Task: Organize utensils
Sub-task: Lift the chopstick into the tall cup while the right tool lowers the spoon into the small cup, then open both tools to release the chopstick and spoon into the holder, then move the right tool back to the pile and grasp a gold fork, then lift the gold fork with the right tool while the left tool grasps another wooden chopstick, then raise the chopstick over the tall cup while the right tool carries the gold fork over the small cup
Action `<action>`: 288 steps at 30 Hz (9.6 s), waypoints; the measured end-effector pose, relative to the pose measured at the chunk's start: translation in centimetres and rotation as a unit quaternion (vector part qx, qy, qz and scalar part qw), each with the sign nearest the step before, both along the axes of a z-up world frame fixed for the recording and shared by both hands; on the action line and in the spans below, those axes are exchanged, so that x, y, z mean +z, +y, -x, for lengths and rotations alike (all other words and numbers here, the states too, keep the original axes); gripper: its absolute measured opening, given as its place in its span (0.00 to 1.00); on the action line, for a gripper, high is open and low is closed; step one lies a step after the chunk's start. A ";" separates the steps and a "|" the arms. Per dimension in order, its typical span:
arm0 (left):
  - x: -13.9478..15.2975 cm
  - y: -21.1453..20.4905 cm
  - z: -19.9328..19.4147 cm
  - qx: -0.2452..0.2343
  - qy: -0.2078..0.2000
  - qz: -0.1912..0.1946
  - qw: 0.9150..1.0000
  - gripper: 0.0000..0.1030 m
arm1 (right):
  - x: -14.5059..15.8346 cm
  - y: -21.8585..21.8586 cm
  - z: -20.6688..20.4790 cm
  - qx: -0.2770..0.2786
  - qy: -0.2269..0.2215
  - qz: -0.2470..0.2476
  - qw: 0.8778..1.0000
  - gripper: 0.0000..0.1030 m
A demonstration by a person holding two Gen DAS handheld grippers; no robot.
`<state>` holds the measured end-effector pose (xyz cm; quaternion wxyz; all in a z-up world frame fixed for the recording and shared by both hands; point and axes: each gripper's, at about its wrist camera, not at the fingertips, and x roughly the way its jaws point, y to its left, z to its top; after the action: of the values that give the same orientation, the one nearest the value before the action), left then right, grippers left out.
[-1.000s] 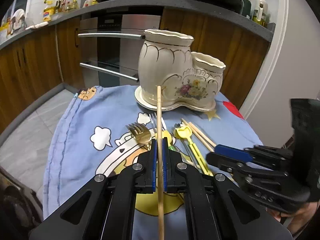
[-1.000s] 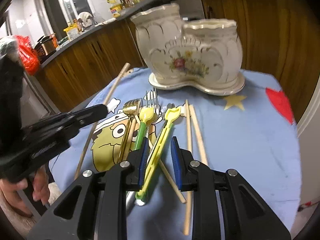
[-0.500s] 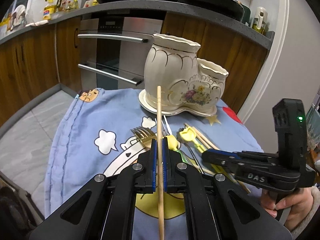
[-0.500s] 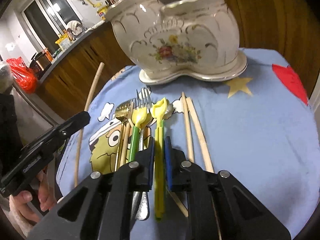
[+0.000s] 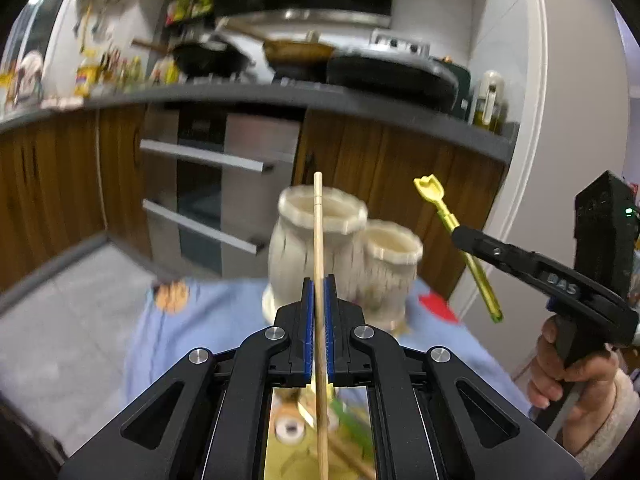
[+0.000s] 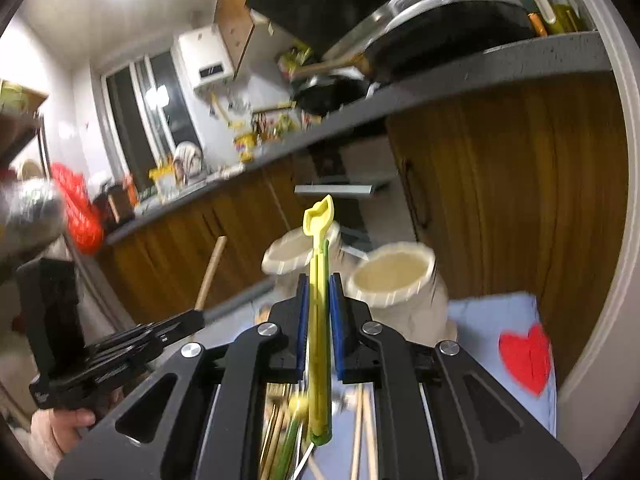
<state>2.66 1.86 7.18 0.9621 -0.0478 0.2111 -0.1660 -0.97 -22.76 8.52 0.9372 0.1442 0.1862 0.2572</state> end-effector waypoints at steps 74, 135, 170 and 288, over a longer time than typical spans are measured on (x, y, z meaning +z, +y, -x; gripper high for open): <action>-0.4 -0.7 -3.9 0.082 -0.062 -0.024 0.994 0.47 | -3.2 -0.6 -3.7 -0.086 -0.005 0.065 0.994 0.56; -8.5 7.8 1.8 0.156 0.041 0.025 0.987 0.95 | -12.0 14.7 4.0 0.064 0.149 0.247 0.955 0.13; -8.8 7.3 1.6 0.137 0.059 0.030 0.988 0.94 | -7.4 9.5 5.4 0.028 0.091 0.194 0.976 0.06; 3.1 3.7 -16.9 -0.043 -0.104 0.243 0.964 0.06 | 4.8 0.5 -4.8 -0.037 -0.087 0.068 0.993 0.06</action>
<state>19.55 5.61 10.28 0.9302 -0.2531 0.0655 -0.2577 3.80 -22.27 13.28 0.9663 0.0639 0.1160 0.2210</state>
